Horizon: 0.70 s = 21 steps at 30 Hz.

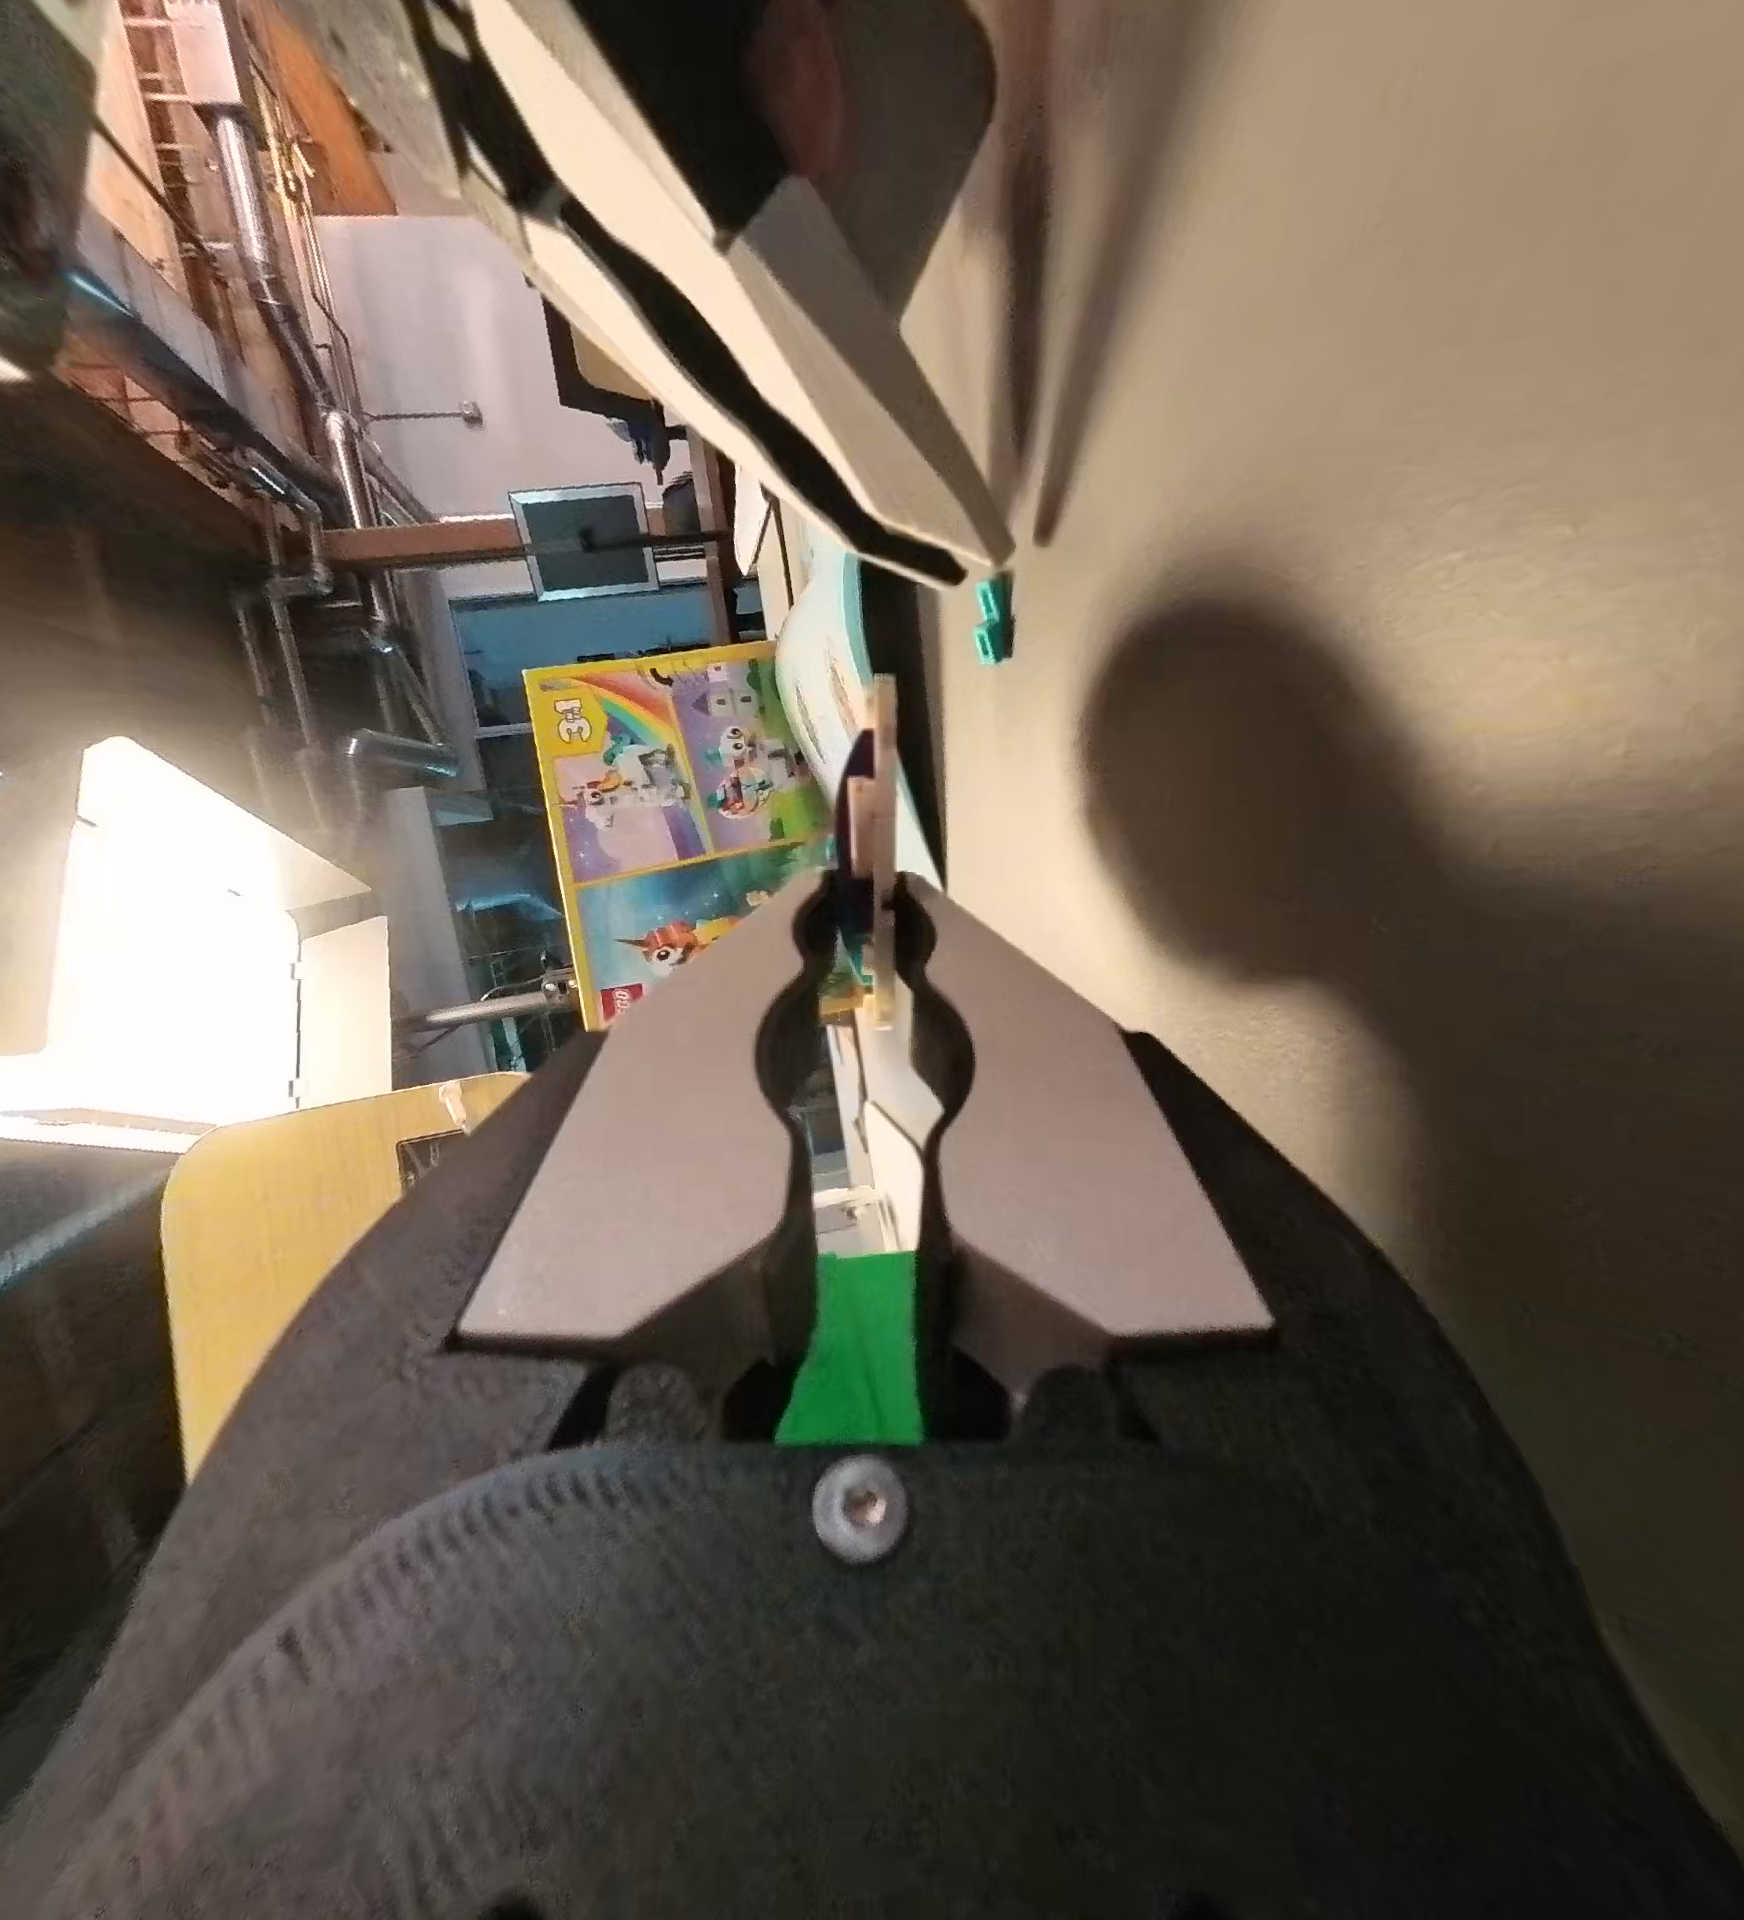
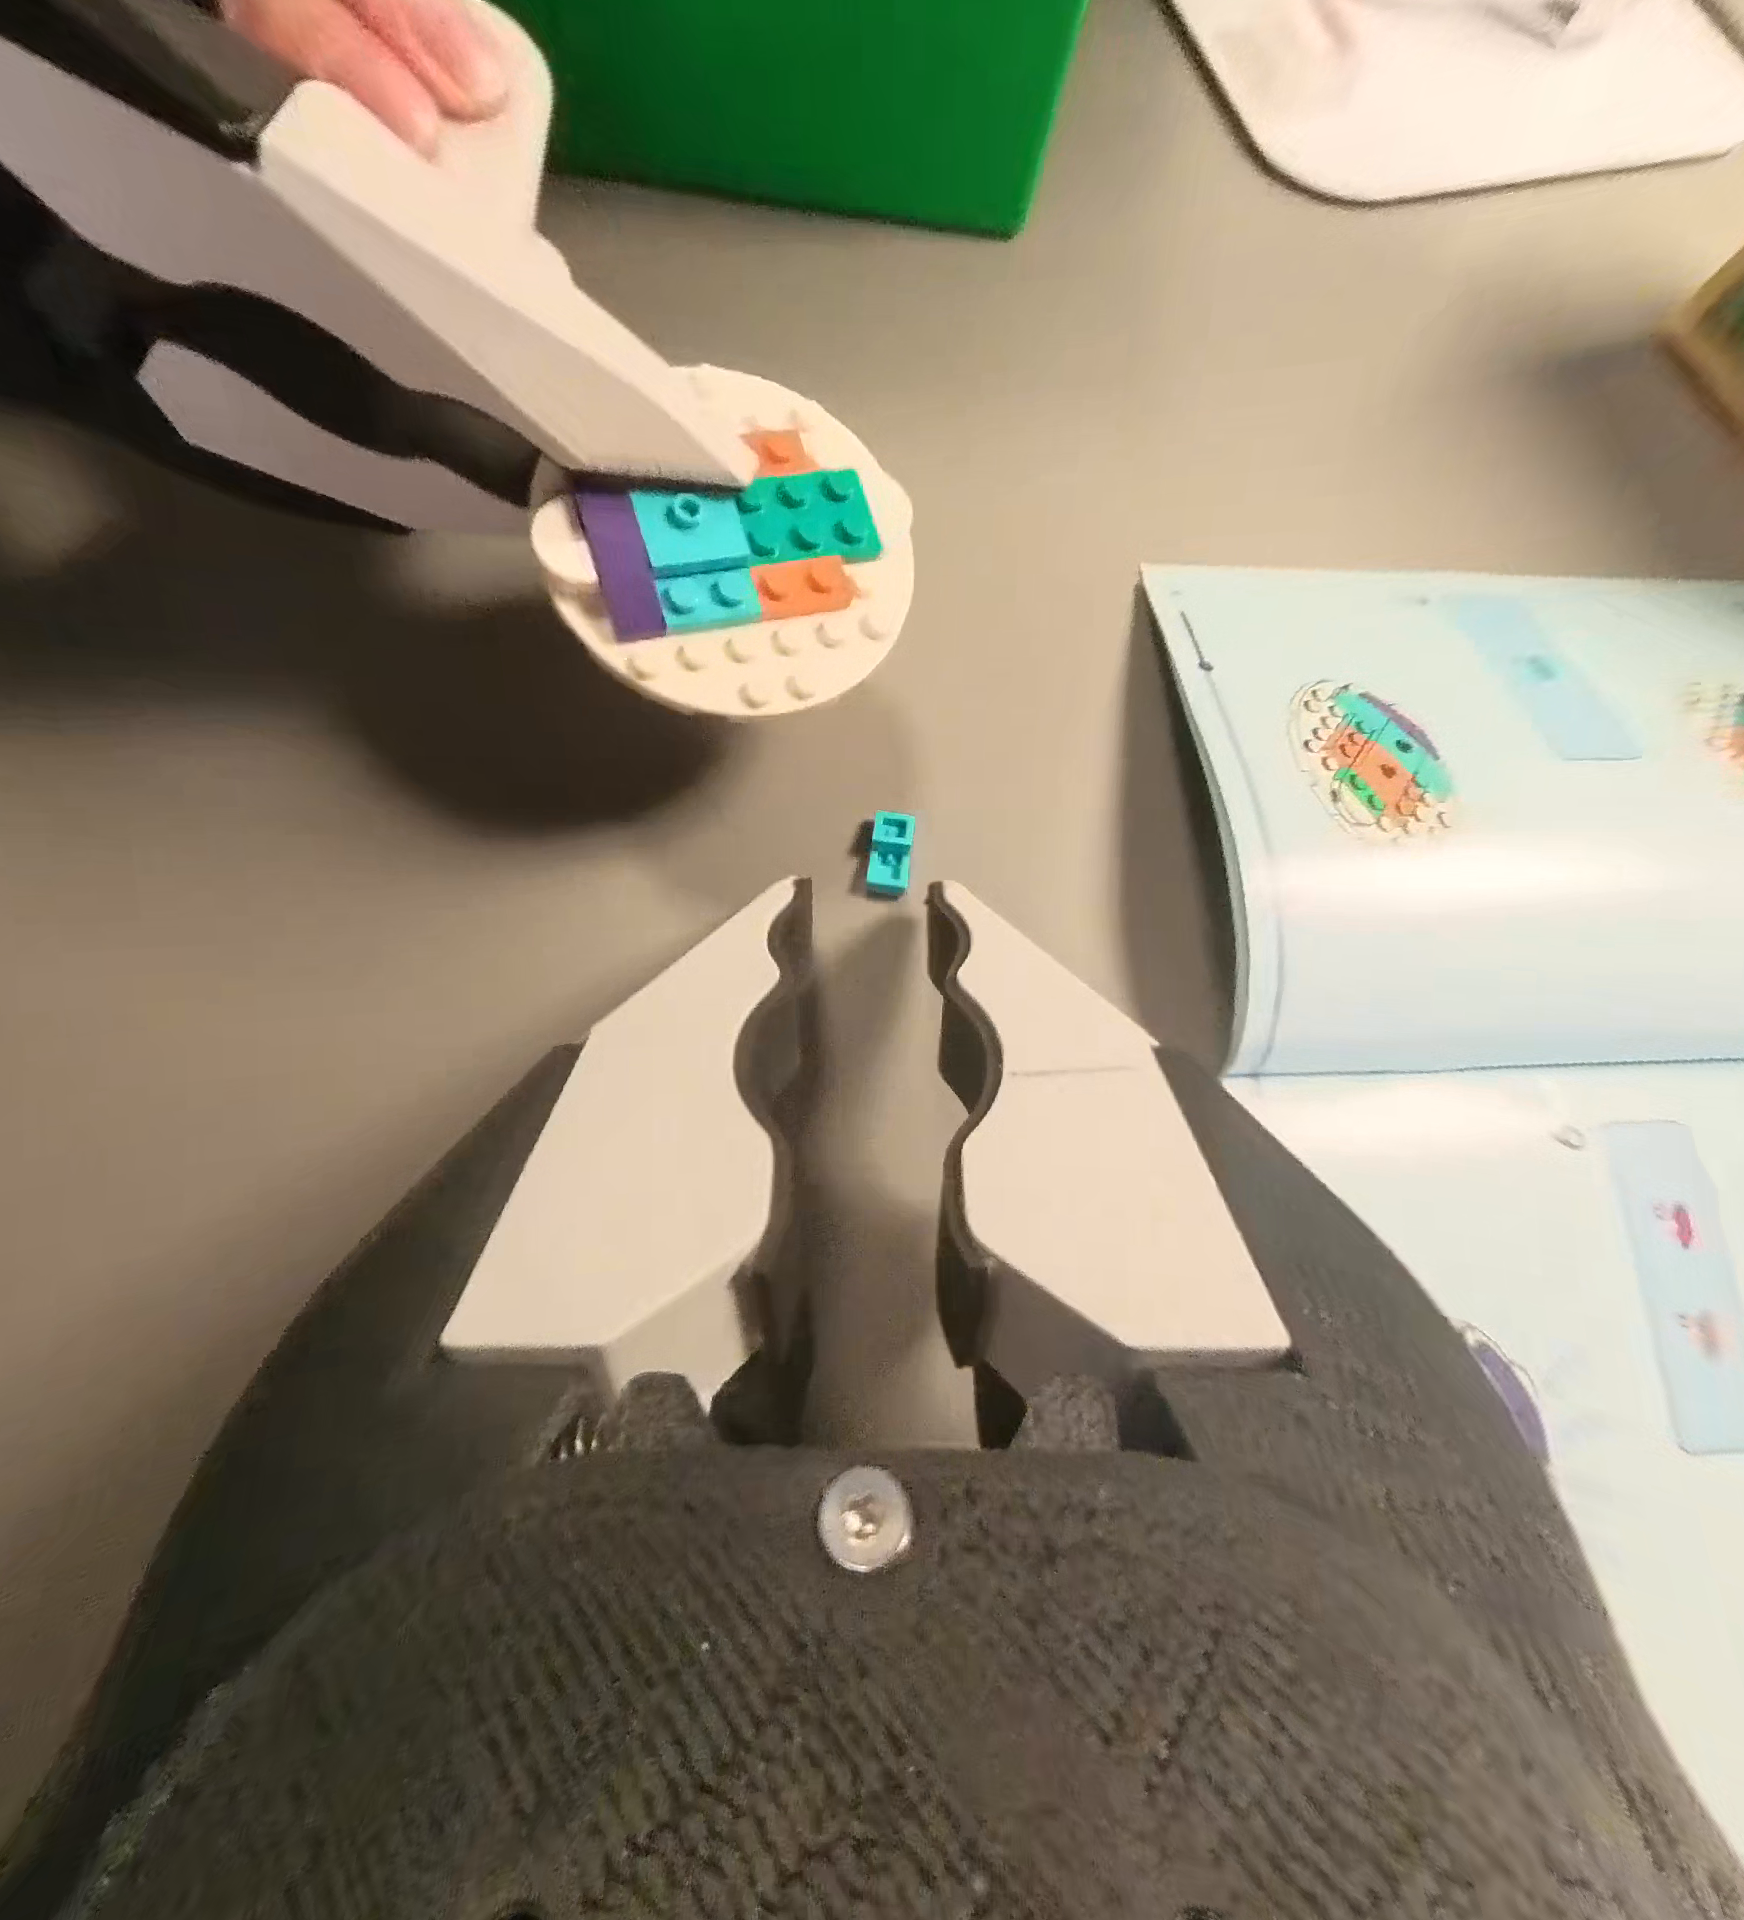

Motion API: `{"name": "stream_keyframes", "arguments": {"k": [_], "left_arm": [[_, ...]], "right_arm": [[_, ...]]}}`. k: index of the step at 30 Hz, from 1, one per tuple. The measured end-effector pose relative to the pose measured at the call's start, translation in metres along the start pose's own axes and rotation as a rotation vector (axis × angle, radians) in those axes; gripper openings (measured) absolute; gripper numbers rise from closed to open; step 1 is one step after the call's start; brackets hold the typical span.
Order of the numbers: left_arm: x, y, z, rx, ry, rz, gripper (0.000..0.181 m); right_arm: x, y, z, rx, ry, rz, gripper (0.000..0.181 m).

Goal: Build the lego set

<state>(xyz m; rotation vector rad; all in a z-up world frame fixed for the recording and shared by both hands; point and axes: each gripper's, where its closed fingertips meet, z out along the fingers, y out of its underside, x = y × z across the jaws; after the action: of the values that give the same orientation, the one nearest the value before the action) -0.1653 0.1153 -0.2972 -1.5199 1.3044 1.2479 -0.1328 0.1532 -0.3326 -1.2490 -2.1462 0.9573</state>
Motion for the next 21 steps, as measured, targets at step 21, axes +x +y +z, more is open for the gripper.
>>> {"name": "stream_keyframes", "arguments": {"k": [21], "left_arm": [[0.007,-0.005,0.001,0.024,0.036,-0.018,0.008]], "right_arm": [[0.008,0.027,-0.044,-0.585,0.313,-1.781,0.005]]}}
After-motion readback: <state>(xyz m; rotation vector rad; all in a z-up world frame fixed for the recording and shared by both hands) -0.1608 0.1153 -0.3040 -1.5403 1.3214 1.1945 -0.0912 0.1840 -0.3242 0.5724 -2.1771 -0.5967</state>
